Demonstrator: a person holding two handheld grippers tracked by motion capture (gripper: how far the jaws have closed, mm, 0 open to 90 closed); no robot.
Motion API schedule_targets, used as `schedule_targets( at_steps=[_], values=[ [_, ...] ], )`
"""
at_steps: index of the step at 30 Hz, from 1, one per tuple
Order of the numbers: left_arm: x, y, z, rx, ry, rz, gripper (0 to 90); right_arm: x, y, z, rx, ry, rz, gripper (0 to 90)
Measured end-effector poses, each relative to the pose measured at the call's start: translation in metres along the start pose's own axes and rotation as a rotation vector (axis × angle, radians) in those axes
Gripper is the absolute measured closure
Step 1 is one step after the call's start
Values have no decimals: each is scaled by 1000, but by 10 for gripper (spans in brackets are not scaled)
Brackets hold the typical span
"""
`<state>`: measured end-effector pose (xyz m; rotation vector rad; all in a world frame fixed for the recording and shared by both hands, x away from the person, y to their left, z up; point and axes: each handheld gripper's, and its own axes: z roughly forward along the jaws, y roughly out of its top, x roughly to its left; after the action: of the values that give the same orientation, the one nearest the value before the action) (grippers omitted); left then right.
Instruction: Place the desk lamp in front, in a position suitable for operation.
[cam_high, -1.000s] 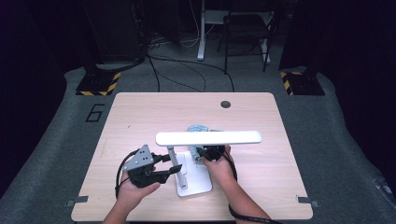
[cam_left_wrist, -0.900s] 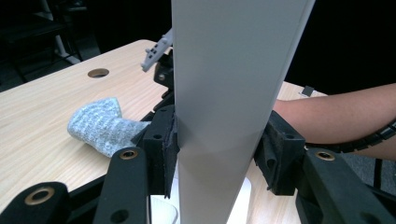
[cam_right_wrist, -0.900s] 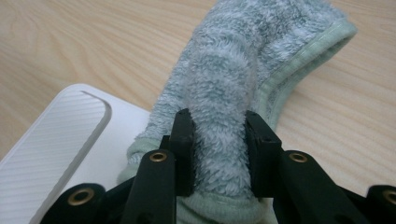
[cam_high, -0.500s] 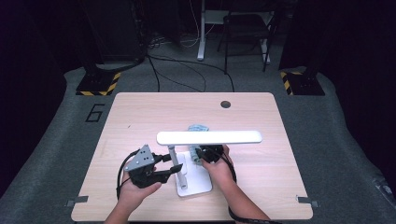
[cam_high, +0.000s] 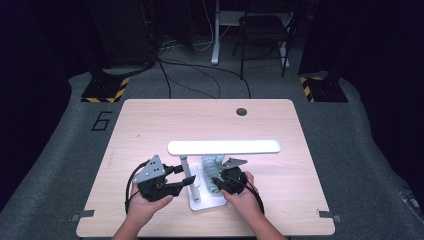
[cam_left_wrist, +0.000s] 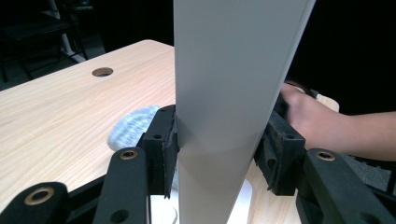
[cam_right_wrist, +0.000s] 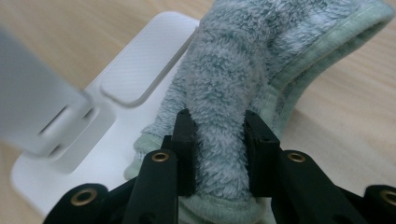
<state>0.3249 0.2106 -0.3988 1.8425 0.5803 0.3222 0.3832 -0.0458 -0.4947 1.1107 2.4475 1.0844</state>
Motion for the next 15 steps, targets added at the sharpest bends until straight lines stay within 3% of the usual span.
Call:
schedule_targets(
  at_steps=[15],
  values=[
    [0, 0, 0, -4, 3, -5, 531, 24, -36, -33, 4, 56, -40, 697]
  ],
)
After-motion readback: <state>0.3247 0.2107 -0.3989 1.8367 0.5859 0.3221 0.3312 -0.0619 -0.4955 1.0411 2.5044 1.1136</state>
